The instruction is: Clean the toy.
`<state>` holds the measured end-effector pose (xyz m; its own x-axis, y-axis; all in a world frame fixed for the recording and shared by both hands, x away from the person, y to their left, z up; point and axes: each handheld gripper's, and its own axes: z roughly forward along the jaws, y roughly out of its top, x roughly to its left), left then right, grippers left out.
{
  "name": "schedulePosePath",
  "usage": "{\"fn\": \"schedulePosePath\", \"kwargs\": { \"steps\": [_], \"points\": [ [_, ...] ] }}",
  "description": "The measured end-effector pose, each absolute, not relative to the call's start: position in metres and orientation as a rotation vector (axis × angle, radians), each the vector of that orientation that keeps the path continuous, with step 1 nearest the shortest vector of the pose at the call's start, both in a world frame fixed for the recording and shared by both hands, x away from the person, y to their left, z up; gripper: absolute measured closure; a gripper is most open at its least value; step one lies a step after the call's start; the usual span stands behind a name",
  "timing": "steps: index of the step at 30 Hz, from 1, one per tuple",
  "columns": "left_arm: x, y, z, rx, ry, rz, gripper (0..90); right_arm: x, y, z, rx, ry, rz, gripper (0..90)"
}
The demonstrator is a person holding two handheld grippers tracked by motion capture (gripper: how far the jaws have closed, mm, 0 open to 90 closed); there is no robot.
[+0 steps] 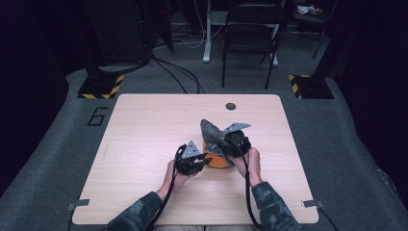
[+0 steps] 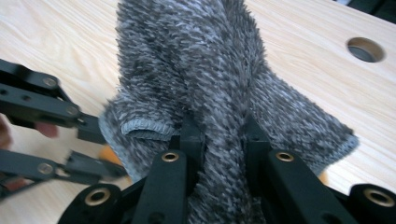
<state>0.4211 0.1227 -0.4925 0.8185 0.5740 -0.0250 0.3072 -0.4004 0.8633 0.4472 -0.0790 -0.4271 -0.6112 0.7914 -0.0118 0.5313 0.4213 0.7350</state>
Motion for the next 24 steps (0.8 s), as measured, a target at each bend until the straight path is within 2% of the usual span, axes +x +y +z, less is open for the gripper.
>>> {"fn": "schedulePosePath", "kwargs": {
  "steps": [17,24],
  "points": [
    [0.425,0.128,-0.496,2.008,0.668,0.325,74.9,0.469,-0.137,-0.448,1.361,2.269,0.946,75.8],
    [0.426,0.128,-0.495,2.013,0.663,0.323,74.9,0.473,-0.147,-0.461,1.435,2.262,0.913,75.9]
  ]
}}
